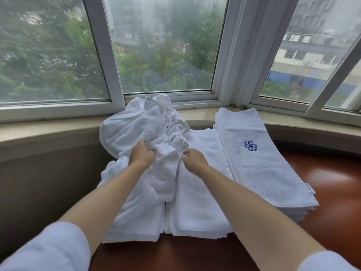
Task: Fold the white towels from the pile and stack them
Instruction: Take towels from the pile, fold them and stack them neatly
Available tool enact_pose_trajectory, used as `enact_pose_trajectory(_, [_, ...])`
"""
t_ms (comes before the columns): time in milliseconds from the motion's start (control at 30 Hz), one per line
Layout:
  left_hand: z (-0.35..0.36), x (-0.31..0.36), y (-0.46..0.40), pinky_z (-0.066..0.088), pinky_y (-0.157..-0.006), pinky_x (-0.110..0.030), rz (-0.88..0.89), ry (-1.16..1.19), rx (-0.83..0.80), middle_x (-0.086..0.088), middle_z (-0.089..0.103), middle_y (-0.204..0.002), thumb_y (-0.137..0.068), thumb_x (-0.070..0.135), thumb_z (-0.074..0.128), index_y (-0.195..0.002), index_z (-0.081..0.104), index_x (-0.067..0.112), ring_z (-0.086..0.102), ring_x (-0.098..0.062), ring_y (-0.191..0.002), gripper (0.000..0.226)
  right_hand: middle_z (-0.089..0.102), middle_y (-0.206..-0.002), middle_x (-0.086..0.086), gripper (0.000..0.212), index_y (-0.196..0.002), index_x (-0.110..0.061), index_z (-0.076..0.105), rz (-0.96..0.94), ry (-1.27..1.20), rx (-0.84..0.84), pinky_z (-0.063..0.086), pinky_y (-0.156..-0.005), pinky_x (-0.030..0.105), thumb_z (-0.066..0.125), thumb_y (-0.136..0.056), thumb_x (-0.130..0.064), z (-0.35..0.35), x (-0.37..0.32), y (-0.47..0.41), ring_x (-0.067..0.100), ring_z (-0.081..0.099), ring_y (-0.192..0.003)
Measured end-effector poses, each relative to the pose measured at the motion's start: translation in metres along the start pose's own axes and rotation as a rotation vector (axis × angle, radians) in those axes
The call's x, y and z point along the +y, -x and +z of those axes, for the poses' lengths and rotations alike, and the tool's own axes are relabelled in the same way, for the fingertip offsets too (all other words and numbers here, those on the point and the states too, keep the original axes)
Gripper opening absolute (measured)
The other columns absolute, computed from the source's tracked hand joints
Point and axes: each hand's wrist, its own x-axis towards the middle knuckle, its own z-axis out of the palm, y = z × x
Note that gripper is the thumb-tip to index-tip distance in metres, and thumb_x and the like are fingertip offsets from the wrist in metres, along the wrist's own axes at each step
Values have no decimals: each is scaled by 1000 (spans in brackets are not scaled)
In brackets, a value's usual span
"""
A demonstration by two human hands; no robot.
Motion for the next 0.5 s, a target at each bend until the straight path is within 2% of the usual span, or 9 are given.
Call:
enact_pose_trajectory(33, [-3, 0, -8, 43, -97, -39, -33, -27, -42, -16, 51, -135, -91, 22, 58, -147, 26, 12, 50, -34, -121, 66, 60, -110, 12, 26, -108, -8, 61, -15, -15, 7, 44, -85, 33, 44, -90, -17, 2, -8, -5, 29, 55, -103])
enact_pose_trajectory(100, [-7, -1, -23, 45, -95, -39, -109, -76, -93, -13, 51, -133, -90, 30, 63, -153, 2, 14, 53, -34, -119, 89, 60, -116, 11, 31, -114, -7, 60, -30, -51, 27, 43, -84, 31, 42, -90, -13, 7, -23, -16, 28, 56, -106])
enact_pose_trajectory(133, [-9, -3, -32, 46, -92, -39, -143, -102, -97, -12, 53, -128, -90, 30, 63, -153, 1, 13, 55, -34, -116, 90, 59, -121, 9, 33, -117, -9, 60, -46, -55, 53, 43, -85, 31, 41, -90, -12, 9, -29, -21, 27, 56, -108])
enact_pose_trajectory(167, [-11, -5, -41, 47, -89, -39, -165, -138, -95, -9, 54, -124, -90, 28, 61, -152, 14, 11, 56, -34, -113, 79, 59, -123, 8, 33, -118, -10, 59, -72, -57, 90, 45, -87, 32, 41, -90, -12, 11, -34, -27, 26, 56, -107])
enact_pose_trajectory(233, [-16, -2, -54, 46, -87, -40, -166, -224, -44, -14, 57, -125, -92, 21, 51, -129, 51, 6, 54, -36, -112, 40, 54, -128, 6, 34, -122, -14, 56, -118, -60, 160, 47, -87, 34, 43, -90, -12, 14, -41, -41, 25, 56, -107])
enact_pose_trajectory(300, [-20, 8, -62, 40, -93, -41, -117, -203, 114, -13, 53, -125, -88, 26, 41, -112, 64, 7, 44, -35, -117, 38, 42, -139, 3, 48, -134, -21, 45, -171, -68, 189, 43, -86, 31, 52, -88, -15, 13, -45, -55, 23, 50, -118])
enact_pose_trajectory(367, [-27, 27, -64, 34, -86, -33, 0, -1, 160, -14, 53, -109, -79, 31, 34, -94, 66, 5, 44, -30, -108, 44, 21, -153, -1, 80, -147, -28, 24, -203, -81, 158, 38, -99, 33, 68, -80, -25, 13, -51, -64, 21, 29, -137])
enact_pose_trajectory(433, [-35, 48, -60, 33, -67, -31, 95, 268, 100, -16, 54, -79, -77, 21, 40, -70, 59, 3, 47, -29, -84, 27, -3, -159, -5, 111, -151, -37, 1, -220, -16, 113, 23, -114, 40, 78, -71, -42, 13, -60, -73, 18, 4, -146])
enact_pose_trajectory(500, [-45, 59, -54, 35, -53, -28, -5, 703, 38, -5, 49, -59, -76, 18, 45, -53, 50, 12, 45, -24, -70, 24, -13, -159, -4, 114, -150, -41, 4, -262, 99, 113, 12, -118, 42, 79, -64, -51, 15, -68, -80, 19, -5, -146])
